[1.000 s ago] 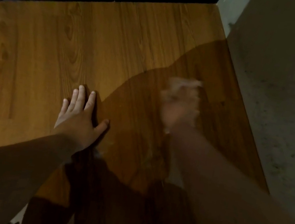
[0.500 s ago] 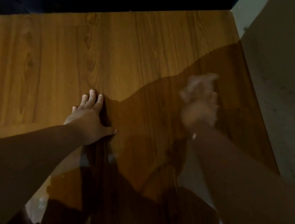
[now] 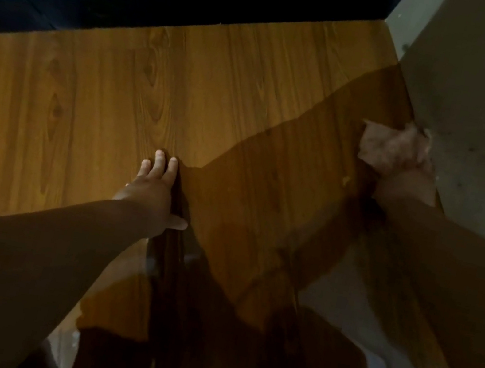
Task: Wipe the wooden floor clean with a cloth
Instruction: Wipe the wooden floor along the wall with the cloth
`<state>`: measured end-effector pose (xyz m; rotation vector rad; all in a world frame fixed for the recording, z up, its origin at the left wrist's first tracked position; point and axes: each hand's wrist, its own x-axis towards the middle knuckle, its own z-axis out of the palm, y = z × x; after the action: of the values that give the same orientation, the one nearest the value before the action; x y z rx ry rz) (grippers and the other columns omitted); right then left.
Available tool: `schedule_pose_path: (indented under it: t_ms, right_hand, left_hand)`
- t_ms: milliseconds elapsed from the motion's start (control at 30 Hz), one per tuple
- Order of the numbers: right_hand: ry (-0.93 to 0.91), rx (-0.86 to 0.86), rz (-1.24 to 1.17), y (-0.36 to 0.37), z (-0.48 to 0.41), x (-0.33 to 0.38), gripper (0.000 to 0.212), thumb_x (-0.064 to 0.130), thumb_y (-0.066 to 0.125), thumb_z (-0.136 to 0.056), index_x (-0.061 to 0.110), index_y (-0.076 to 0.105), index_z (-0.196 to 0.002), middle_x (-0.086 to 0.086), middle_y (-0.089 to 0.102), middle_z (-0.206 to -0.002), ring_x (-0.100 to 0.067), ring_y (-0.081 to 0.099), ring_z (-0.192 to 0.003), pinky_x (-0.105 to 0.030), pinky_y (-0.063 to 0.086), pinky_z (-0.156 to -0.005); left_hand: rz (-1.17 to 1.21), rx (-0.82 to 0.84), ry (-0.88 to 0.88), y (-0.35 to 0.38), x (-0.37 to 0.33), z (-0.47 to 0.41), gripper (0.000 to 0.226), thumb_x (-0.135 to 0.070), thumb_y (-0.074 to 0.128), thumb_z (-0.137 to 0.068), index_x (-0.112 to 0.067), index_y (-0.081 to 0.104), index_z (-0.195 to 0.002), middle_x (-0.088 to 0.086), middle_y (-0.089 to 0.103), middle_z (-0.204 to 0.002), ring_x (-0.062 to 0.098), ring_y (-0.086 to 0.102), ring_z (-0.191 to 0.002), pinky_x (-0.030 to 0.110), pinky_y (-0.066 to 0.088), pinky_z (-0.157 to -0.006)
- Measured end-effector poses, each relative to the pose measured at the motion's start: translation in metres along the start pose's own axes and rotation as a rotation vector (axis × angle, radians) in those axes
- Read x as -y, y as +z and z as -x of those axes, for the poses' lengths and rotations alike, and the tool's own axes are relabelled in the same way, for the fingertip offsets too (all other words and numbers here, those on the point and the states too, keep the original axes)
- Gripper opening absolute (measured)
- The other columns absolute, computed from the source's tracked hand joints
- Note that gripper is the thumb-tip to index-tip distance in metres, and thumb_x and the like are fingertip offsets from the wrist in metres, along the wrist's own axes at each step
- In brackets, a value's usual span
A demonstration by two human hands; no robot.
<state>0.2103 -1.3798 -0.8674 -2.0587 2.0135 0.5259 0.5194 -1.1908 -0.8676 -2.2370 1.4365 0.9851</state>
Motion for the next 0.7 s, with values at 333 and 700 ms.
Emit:
schedule_pose_path:
  t_ms: [333,700]
  right_hand:
    - [-0.83,-0.054,-0.294,0.034,0.069,0.128,0.055,0.02,0.038,-0.099,0.029,0.025,-0.152,0.006,0.01,-0.162,-0.02,0.002,-0.149,-0.037,0.004,-0.121]
    - [0.064,-0.034,-0.107,0.007,0.006,0.01,0.044,0.015,0.031,-0.1,-0.005,0.04,-0.138,-0.025,0.025,-0.153,-0.042,0.017,-0.143,-0.058,0.016,-0.114]
  left_hand:
    - [-0.091,0.067,-0.063,-0.015,-0.015,-0.001,0.121,-0.042,0.075,-0.077,-0.016,-0.018,-0.15,0.008,-0.027,-0.156,0.032,-0.009,-0.146,0.044,0.017,-0.117]
    - [-0.145,0.026,-0.079,-0.017,-0.017,-0.003,0.129,-0.041,0.081,-0.069,-0.016,-0.016,-0.151,0.008,-0.021,-0.158,0.031,-0.001,-0.147,0.047,0.03,-0.113]
